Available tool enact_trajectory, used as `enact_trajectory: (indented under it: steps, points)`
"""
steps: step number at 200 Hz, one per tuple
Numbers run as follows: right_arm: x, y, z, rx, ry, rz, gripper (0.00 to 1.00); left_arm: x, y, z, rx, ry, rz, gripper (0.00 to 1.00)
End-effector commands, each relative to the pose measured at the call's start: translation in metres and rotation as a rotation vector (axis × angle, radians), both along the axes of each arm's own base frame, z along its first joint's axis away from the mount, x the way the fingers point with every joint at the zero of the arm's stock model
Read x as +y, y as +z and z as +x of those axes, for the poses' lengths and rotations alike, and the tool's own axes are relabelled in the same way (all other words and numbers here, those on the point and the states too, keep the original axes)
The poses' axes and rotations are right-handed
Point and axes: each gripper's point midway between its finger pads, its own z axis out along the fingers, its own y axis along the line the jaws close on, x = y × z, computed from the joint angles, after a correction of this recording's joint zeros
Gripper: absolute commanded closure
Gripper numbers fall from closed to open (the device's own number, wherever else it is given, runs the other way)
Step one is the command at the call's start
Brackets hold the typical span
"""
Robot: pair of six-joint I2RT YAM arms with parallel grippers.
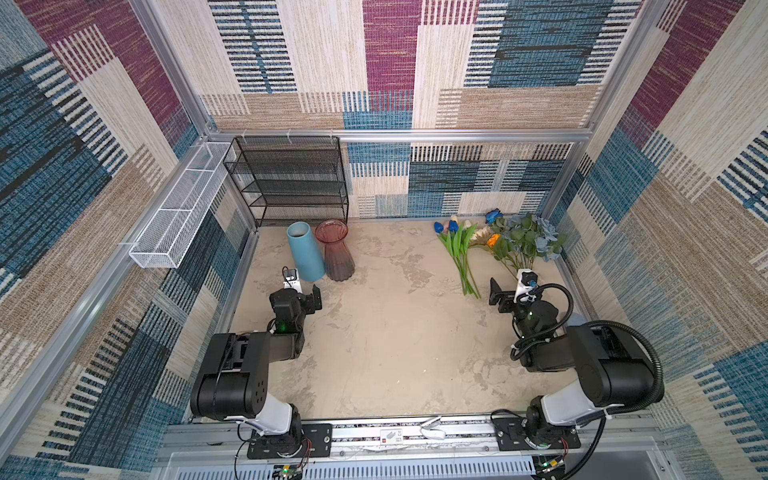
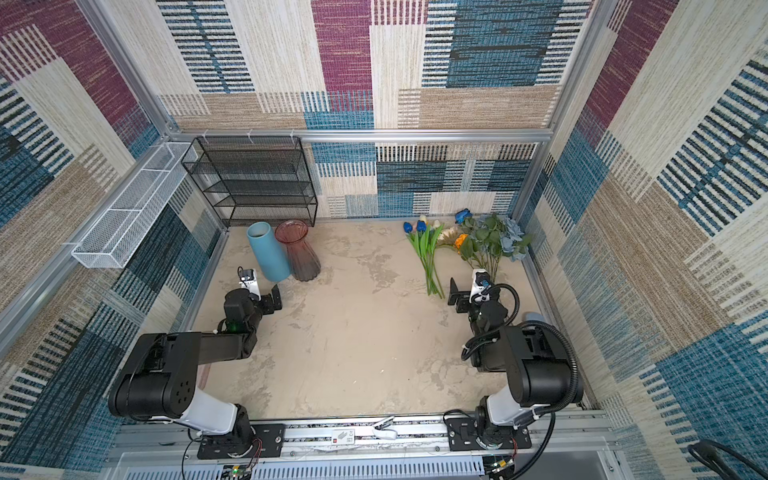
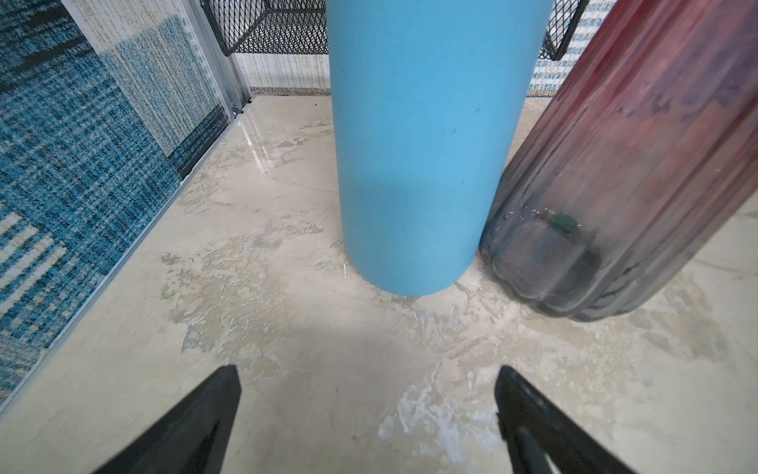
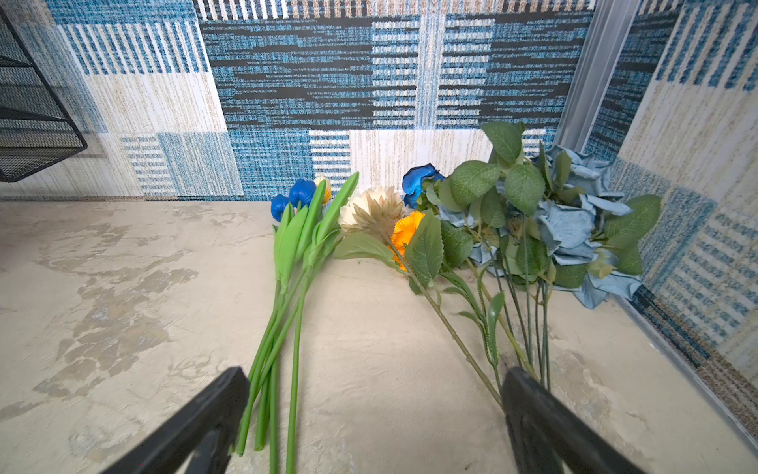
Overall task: Arrange the flowers into the vase
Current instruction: 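Reach the left gripper to the pink vase while the right gripper nears the flowers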
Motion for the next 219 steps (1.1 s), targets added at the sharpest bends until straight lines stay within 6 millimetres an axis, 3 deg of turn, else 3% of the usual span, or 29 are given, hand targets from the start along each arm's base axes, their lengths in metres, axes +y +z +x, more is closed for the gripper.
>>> enact_trajectory:
  steps: [1,64,76,90,115,127,145,169,195,198,219]
  points:
    - [0.001,0.010,0.002,-0.039,0.008,0.001,0.00,0.001,0.005,0.002,-0.022,0.008,-0.010,0.00]
    - [0.001,0.013,0.001,-0.048,0.005,0.002,0.00,-0.004,0.013,-0.001,-0.055,-0.013,-0.004,0.02]
    - [0.002,0.021,0.001,-0.039,0.009,0.002,0.00,-0.013,0.031,-0.011,-0.093,-0.033,0.038,0.02]
    - [0.002,0.039,0.002,-0.017,0.007,0.030,0.05,-0.023,0.072,-0.029,-0.153,-0.007,0.088,0.01]
    - [0.014,0.088,-0.028,-0.136,0.073,0.088,0.04,-0.062,0.134,-0.066,-0.239,-0.174,-0.070,0.00]
    - [0.024,0.103,-0.042,-0.188,0.130,0.092,0.02,-0.078,0.151,-0.082,-0.311,-0.252,-0.112,0.00]
    - [0.031,0.113,-0.056,-0.235,0.164,0.109,0.01,-0.093,0.156,-0.092,-0.335,-0.318,-0.122,0.01]
    - [0.044,0.119,-0.065,-0.283,0.236,0.111,0.00,-0.105,0.149,-0.083,-0.314,-0.354,-0.110,0.01]
    - [0.058,0.116,-0.059,-0.264,0.306,0.110,0.00,-0.120,0.145,-0.056,-0.329,-0.394,-0.102,0.01]
    - [0.059,0.115,-0.058,-0.264,0.310,0.110,0.00,-0.121,0.153,-0.053,-0.366,-0.396,-0.104,0.01]
    - [0.065,0.118,-0.058,-0.278,0.332,0.117,0.00,-0.133,0.154,-0.030,-0.418,-0.425,-0.105,0.00]
